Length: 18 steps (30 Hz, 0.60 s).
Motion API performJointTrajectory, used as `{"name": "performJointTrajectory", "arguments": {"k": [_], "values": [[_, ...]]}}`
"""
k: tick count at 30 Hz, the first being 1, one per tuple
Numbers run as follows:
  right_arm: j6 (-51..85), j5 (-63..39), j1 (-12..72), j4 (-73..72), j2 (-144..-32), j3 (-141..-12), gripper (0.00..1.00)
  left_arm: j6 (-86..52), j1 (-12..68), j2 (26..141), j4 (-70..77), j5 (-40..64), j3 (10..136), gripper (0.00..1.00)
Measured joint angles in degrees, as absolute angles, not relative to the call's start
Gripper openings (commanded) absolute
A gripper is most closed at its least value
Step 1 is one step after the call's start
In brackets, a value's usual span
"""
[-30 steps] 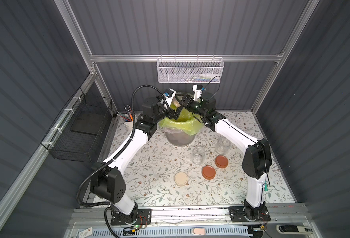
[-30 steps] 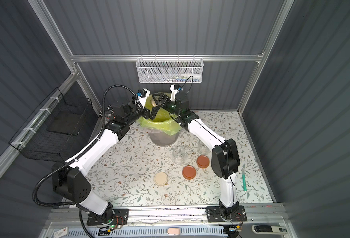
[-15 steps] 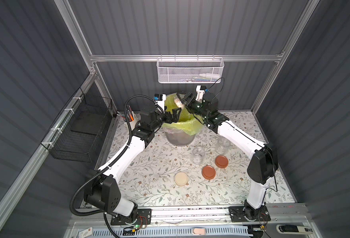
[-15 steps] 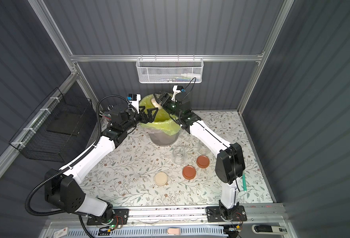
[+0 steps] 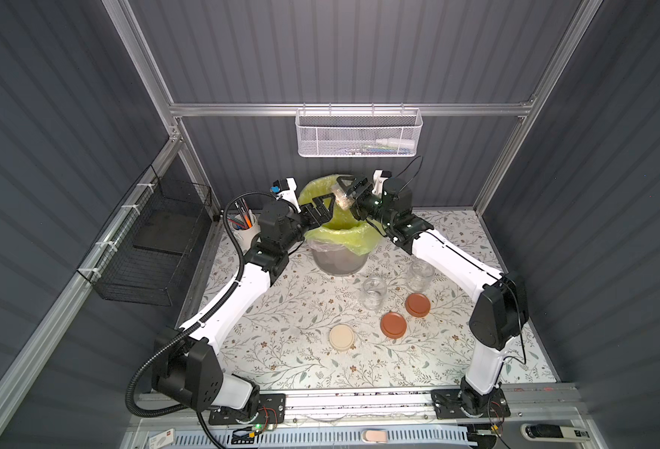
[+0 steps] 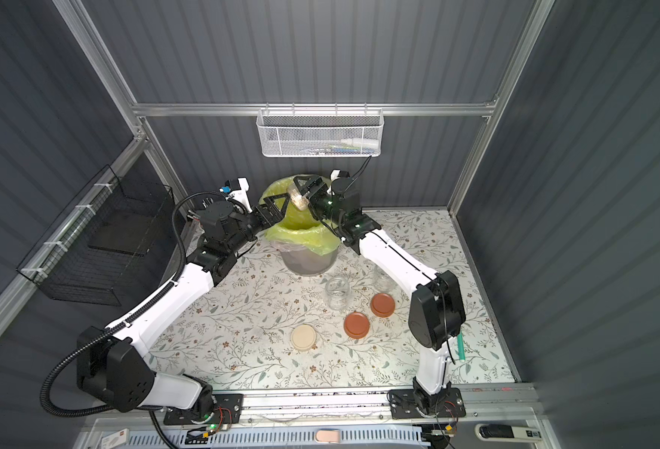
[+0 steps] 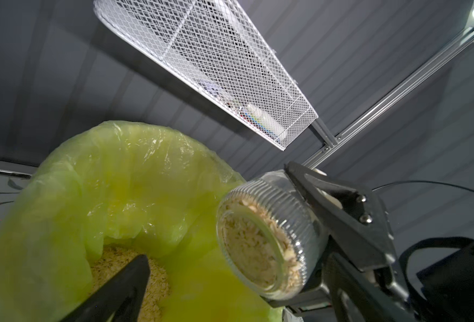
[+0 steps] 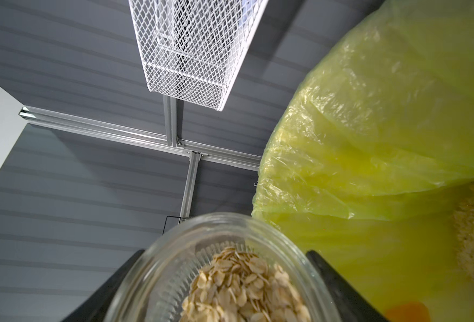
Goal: Empty expired oatmeal from jars
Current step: Pour the expired oatmeal into the trash bin.
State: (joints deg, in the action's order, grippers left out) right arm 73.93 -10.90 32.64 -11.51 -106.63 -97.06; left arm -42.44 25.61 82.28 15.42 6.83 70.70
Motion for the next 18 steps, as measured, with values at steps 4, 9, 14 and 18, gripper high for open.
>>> {"name": "performJointTrajectory", "arguments": {"k": [4,9,14,18], "values": [[76.95,-10.70,32.69,-11.49,-106.56,-97.06,0.54,-46.00,26.70,82.28,17.06,6.17,70.70,1.00],[80.58,-10.68,32.69,-11.51,-106.54,-97.06,0.54,-49.43,26.96,82.30,19.55,5.32,70.54,1.00],[84.33,-10.72,32.77,-12.86,-106.54,-96.90,0.53,-51.37,26.96,82.43,22.00,4.80,69.84,1.00],[86.74,-10.87,32.93,-14.20,-106.54,-96.29,0.53,-52.12,26.96,83.02,23.09,4.38,69.56,1.00]]}}
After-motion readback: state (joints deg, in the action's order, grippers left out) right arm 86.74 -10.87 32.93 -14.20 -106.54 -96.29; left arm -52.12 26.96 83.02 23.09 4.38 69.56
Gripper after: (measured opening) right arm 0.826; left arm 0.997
